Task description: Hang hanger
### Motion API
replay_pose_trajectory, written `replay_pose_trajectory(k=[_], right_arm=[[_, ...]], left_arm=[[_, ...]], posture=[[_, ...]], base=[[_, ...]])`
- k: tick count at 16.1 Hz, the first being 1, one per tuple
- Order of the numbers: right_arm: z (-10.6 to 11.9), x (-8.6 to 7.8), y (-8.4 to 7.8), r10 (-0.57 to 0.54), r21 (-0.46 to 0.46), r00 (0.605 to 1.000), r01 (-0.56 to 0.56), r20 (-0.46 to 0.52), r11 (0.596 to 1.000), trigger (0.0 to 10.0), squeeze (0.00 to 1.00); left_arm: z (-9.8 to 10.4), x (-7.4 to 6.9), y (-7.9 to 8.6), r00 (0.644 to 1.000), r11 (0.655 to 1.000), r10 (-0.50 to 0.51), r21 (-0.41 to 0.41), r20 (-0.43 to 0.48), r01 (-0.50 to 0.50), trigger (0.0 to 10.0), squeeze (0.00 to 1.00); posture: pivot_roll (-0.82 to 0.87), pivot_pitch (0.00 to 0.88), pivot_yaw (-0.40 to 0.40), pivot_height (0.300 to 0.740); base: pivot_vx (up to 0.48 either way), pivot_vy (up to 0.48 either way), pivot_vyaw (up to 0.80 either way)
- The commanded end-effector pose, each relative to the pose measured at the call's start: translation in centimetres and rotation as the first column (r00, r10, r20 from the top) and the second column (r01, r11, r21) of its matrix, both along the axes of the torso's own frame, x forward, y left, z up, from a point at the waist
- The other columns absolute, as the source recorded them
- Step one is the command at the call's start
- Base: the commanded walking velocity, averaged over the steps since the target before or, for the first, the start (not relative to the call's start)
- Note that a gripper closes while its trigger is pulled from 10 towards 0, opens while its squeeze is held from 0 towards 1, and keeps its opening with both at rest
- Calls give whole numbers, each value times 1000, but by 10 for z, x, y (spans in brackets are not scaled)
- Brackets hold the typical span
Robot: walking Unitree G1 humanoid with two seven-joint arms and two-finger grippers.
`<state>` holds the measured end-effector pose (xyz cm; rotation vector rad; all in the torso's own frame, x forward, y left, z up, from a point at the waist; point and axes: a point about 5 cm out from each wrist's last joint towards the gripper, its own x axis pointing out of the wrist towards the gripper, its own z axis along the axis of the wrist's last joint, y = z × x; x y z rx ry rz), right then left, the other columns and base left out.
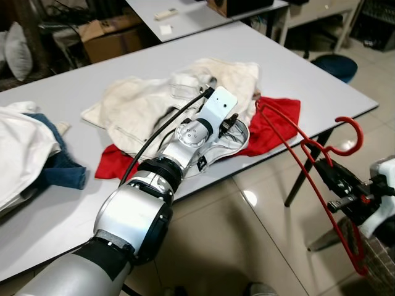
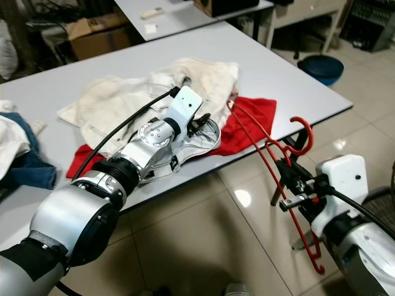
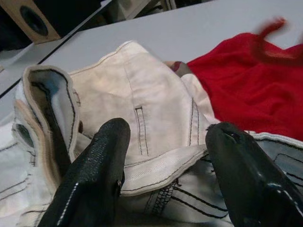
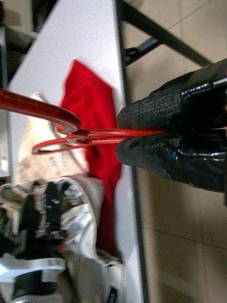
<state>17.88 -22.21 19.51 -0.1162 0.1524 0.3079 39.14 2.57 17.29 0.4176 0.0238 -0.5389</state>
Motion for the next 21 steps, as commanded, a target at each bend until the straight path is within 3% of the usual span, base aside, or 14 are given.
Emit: replay_pose_trajectory(k=[1,3,5,7,9,13,15,16,17,18,20,21], right_arm=[[6,-4,4,19,-5,1000,-19,11,1000,10000,0],[7,-9,6,24,-7,1000,-24,3,1000,10000,0],[7,-14,5,21,-10,1000,-21,-6,1000,10000,0],[8,-16,4,17,-12,1000,-17,-11,1000,10000,0],[9,-18,4,15,-14,1000,-15,-12,1000,10000,0],[10,-18,5,22,-11,1000,-23,-12,1000,10000,0],[10,-18,6,26,-9,1000,-27,-14,1000,10000,0],[9,-18,7,33,-7,999,-33,-16,999,10000,0],[8,-18,8,38,-5,999,-39,-18,999,10000,0],[8,-18,9,41,-4,999,-41,-19,999,10000,0],[8,-19,9,42,-3,999,-42,-21,999,10000,0],[8,-20,9,42,-3,999,-42,-21,999,10000,0]], left_arm=[[-6,3,14,995,994,98,47,9,-99,10000,0],[-1,9,31,971,972,228,39,65,-231,10000,0],[7,13,43,953,959,282,11,113,-285,10000,0],[13,15,49,938,949,314,-23,147,-314,10000,0],[25,17,64,894,924,383,-91,233,-372,10000,0],[37,19,77,859,914,405,-120,313,-388,10000,0],[36,19,76,874,928,369,-68,317,-367,10000,0],[32,19,73,904,944,326,-51,277,-325,10000,0],[25,17,63,962,975,217,-92,168,-204,10000,0],[18,15,57,989,985,132,-122,72,-123,10000,0],[11,12,56,999,990,49,-135,0,-48,10000,0],[13,12,59,999,977,-15,-215,-36,7,10000,137]], posture=[[-400,169,132,740],[-414,184,133,740],[-425,198,135,740],[-428,200,135,740],[-428,200,135,740],[-421,194,137,740],[-421,194,137,740],[-416,187,141,740],[-416,184,146,740],[-418,181,150,740],[-417,180,151,740],[-416,176,149,740]], base=[[0,0,0],[0,0,0],[0,0,0],[0,0,0],[0,0,0],[0,0,0],[0,0,0],[0,0,0],[0,0,0],[0,0,0],[0,0,0],[0,0,0]])
